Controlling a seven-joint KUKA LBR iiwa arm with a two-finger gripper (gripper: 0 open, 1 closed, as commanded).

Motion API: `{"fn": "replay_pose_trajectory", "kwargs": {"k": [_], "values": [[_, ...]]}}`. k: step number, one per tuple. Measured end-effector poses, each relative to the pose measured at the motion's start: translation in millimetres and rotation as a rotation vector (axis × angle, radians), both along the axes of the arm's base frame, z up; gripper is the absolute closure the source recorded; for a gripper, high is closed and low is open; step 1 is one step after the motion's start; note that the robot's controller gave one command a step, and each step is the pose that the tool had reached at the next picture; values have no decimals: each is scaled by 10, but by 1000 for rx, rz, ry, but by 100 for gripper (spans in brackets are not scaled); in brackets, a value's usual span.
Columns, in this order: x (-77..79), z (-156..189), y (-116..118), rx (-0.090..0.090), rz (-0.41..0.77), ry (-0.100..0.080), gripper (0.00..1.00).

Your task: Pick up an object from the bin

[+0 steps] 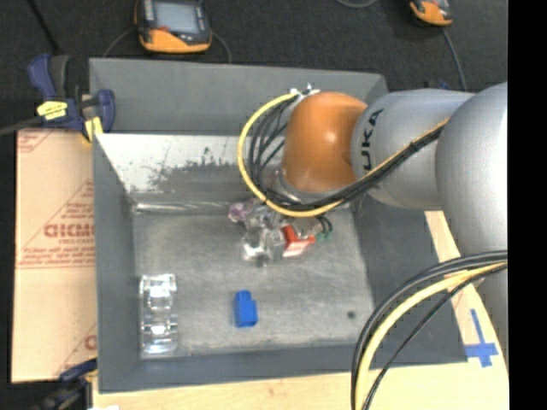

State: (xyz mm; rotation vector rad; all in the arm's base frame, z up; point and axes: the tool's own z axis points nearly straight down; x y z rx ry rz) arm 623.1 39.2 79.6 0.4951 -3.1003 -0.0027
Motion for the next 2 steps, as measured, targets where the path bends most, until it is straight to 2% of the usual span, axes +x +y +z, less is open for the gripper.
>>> {"fn": "replay_pose_trajectory", "kwargs": {"k": [1, 2], "values": [[-191, 947, -10, -1, 8, -14, 100], [-494, 1453, 121, 1, -7, -11, 100]]}}
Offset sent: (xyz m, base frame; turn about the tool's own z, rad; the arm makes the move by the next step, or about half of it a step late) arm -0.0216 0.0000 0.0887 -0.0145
